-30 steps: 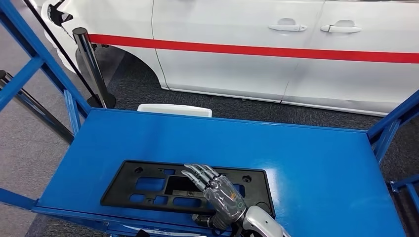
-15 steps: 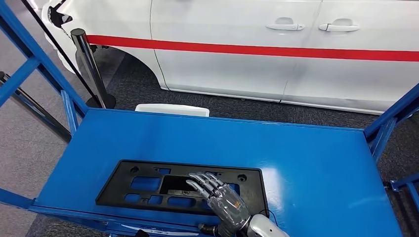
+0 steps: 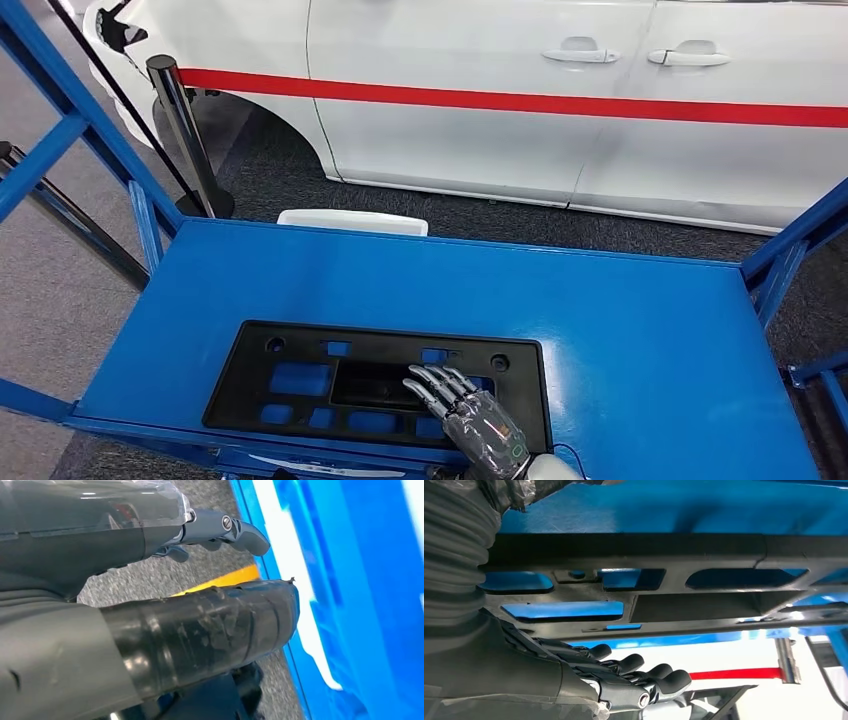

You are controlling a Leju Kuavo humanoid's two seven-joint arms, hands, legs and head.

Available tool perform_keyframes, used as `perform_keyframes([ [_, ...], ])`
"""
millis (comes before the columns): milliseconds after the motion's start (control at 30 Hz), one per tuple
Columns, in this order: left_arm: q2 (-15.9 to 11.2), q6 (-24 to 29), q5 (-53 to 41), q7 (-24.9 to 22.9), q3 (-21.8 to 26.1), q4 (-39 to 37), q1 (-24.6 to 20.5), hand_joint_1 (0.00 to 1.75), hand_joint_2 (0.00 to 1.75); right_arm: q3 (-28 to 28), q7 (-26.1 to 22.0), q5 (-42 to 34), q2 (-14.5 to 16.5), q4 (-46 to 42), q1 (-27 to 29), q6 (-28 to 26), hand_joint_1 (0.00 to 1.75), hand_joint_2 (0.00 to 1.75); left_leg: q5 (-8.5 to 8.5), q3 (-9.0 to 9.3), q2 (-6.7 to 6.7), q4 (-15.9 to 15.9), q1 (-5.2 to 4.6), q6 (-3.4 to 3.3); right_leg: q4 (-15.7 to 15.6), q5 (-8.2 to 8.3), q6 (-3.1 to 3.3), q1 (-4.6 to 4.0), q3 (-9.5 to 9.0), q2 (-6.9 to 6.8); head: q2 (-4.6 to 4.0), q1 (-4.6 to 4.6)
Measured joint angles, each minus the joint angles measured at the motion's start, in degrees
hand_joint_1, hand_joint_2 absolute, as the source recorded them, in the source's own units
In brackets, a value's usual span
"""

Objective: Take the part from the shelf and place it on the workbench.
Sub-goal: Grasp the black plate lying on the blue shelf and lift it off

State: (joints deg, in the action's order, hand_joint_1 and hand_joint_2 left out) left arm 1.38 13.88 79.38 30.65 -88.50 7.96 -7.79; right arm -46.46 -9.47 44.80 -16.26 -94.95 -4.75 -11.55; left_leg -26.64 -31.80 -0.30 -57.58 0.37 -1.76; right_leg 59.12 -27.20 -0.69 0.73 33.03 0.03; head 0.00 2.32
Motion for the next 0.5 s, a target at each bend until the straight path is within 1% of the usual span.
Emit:
perform_keyframes([
  [33, -0.01, 0.00, 0.08, 0.02, 0.01, 0.00, 0.01, 0.00, 0.00, 0.29, 0.12, 0.25, -0.38, -0.31, 0.28, -0.20, 0.00, 1.75, 0.23, 0.10, 0.06, 0.33, 0.14, -0.39, 1.12, -0.89, -0.27, 0.01, 0.48, 0.00, 0.00, 0.03],
  [67, -0.01, 0.00, 0.13, 0.04, 0.01, 0.00, 0.00, 0.00, 0.00, 0.53, 0.18, 0.39, -0.74, -0.55, 0.50, -0.34, 0.00, 1.75, 0.42, 0.18, 0.14, 0.60, 0.29, -0.71, 3.49, -2.43, -0.49, 0.03, 1.53, 0.01, 0.00, 0.07],
  [133, -0.02, 0.00, 0.15, 0.06, 0.02, 0.00, 0.01, 0.00, 0.00, 0.80, 0.26, 0.46, -1.27, -0.76, 0.91, -0.43, 0.00, 1.75, 0.44, 0.10, 0.25, 0.62, 0.21, -0.97, 10.86, -6.25, -0.78, 0.09, 4.92, 0.00, 0.00, 0.09],
  [167, -0.02, 0.00, 0.15, 0.06, 0.02, 0.00, 0.05, 0.00, 0.00, 0.86, 0.31, 0.46, -1.44, -0.78, 1.15, -0.43, 0.00, 1.75, 0.42, 0.07, 0.27, 0.58, 0.19, -0.99, 14.11, -7.38, -0.90, 0.12, 6.46, 0.00, 0.00, 0.09],
  [200, -0.02, 0.00, 0.15, 0.06, 0.02, 0.00, 0.10, 0.00, 0.00, 0.91, 0.37, 0.47, -1.56, -0.78, 1.35, -0.43, 0.00, 1.75, 0.39, 0.06, 0.27, 0.53, 0.18, -1.00, 15.65, -7.43, -0.99, 0.14, 7.21, -0.01, 0.00, 0.09],
  [233, -0.01, 0.00, 0.15, 0.06, 0.02, 0.00, 0.13, 0.00, 0.00, 0.95, 0.43, 0.57, -1.66, -0.81, 1.50, -0.44, 0.00, 1.75, 0.34, 0.09, 0.25, 0.46, 0.19, -0.97, 14.93, -6.34, -1.02, 0.19, 6.85, -0.01, 0.00, 0.10],
  [267, 0.01, 0.00, 0.16, 0.06, 0.02, 0.00, 0.14, 0.00, 0.00, 1.02, 0.54, 0.82, -1.77, -0.92, 1.57, -0.47, 0.00, 1.75, 0.24, 0.14, 0.21, 0.32, 0.22, -0.88, 11.89, -4.36, -1.00, 0.27, 5.35, -0.02, 0.00, 0.10],
  [300, 0.02, -0.01, 0.20, 0.07, 0.02, 0.00, 0.15, 0.00, 0.00, 1.15, 0.69, 1.22, -1.89, -1.10, 1.61, -0.55, 0.00, 1.75, 0.10, 0.15, 0.18, 0.10, 0.23, -0.72, 7.71, -2.45, -0.92, 0.35, 3.34, -0.03, 0.00, 0.10],
  [333, 0.03, -0.02, 0.25, 0.09, 0.02, 0.00, 0.13, 0.00, 0.00, 1.34, 0.86, 1.78, -2.04, -1.38, 1.64, -0.67, 0.00, 1.75, -0.11, 0.08, 0.12, -0.23, 0.11, -0.47, 4.00, -1.08, -0.76, 0.30, 1.53, -0.02, 0.00, 0.09],
  [367, 0.04, -0.03, 0.31, 0.13, 0.02, 0.00, 0.12, 0.00, 0.00, 1.63, 1.05, 2.32, -2.24, -1.77, 1.71, -0.85, 0.00, 1.75, -0.29, -0.03, 0.07, -0.52, 0.00, -0.21, 1.45, -0.36, -0.53, 0.26, 0.36, 0.00, 0.00, 0.07],
  [400, 0.03, -0.05, 0.38, 0.19, 0.02, 0.00, 0.13, 0.00, 0.00, 2.00, 1.26, 2.79, -2.49, -2.22, 1.80, -1.08, 0.00, 1.75, -0.42, -0.15, 0.03, -0.70, -0.13, 0.05, 0.41, -0.33, -0.25, 0.17, -0.04, 0.04, 0.00, 0.06],
  [433, 0.03, -0.07, 0.47, 0.26, 0.03, 0.00, 0.15, 0.00, 0.00, 2.43, 1.45, 3.14, -2.76, -2.74, 1.91, -1.34, 0.00, 1.75, -0.46, -0.21, -0.01, -0.75, -0.21, 0.34, 0.38, -0.39, 0.09, 0.01, 0.00, 0.08, 0.00, 0.05],
  [500, 0.01, -0.08, 0.71, 0.43, 0.04, 0.00, 0.21, 0.00, 0.00, 3.56, 1.75, 3.48, -3.23, -3.89, 2.18, -2.15, 0.00, 1.75, -0.66, -0.24, 0.01, -0.90, -0.08, 0.91, 0.19, -0.19, 0.84, 0.12, -0.03, 0.07, 0.00, 0.05],
])
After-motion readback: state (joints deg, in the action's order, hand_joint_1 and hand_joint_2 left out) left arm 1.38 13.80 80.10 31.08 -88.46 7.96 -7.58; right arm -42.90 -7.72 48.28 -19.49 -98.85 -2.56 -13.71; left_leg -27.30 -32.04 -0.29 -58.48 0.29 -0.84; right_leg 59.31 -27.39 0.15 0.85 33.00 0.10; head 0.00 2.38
